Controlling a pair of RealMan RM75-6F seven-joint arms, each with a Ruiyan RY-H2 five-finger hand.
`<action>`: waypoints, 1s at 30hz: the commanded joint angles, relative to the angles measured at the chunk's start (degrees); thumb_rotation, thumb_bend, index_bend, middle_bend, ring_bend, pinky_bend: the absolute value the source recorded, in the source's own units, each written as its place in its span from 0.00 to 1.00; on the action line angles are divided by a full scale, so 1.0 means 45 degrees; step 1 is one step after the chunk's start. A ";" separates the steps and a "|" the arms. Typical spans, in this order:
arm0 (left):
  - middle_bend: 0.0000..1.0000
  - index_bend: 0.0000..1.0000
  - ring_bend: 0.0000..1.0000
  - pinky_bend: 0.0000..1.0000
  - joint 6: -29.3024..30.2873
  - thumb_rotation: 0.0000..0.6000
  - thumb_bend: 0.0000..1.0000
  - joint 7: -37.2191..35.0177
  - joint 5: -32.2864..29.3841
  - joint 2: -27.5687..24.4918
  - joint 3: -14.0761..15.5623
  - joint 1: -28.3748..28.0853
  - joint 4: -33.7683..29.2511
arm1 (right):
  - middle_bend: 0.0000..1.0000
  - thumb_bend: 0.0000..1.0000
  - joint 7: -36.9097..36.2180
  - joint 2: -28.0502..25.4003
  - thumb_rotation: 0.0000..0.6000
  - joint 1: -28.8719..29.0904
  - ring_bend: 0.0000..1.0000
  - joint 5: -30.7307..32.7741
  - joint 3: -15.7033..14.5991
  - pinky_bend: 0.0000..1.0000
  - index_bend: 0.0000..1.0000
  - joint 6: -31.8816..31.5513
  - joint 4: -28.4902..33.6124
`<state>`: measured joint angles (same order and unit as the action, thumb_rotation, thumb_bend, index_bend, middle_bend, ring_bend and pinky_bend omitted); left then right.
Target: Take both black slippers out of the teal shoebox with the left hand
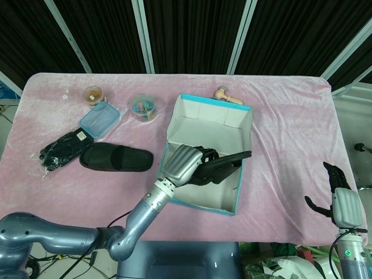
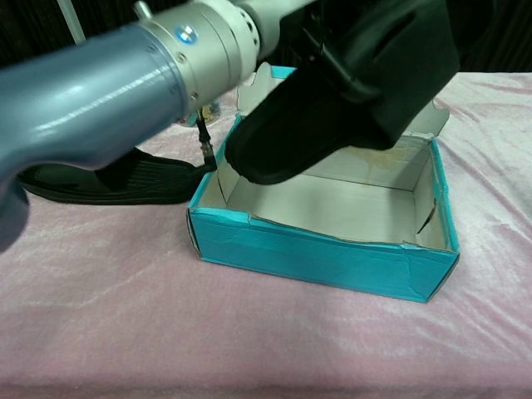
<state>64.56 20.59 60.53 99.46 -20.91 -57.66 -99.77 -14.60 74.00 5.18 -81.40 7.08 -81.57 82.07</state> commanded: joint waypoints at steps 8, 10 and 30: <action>0.56 0.46 0.47 0.70 0.0660 1.00 0.38 -0.2656 0.1034 -0.5569 0.1661 0.3530 -0.4489 | 0.09 0.13 0.0041 0.0025 1.00 0.0302 0.07 -0.0026 0.0027 0.29 0.02 0.0378 -0.0004; 0.54 0.44 0.46 0.69 0.0388 1.00 0.38 -0.2689 0.0714 -0.6181 0.2044 0.3810 -0.4393 | 0.09 0.13 0.0036 0.0049 1.00 0.0349 0.07 -0.0048 0.0032 0.29 0.02 0.0409 -0.0014; 0.37 0.25 0.28 0.53 -0.0764 1.00 0.21 -0.3648 -0.2193 -0.4226 0.2924 0.4583 -0.1006 | 0.09 0.13 -0.0101 0.0143 1.00 0.0356 0.07 -0.0064 -0.0118 0.29 0.02 0.0417 -0.0172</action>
<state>60.50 4.25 50.61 79.84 -7.69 -37.49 -104.67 -15.05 74.64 6.79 -81.69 6.56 -79.69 81.30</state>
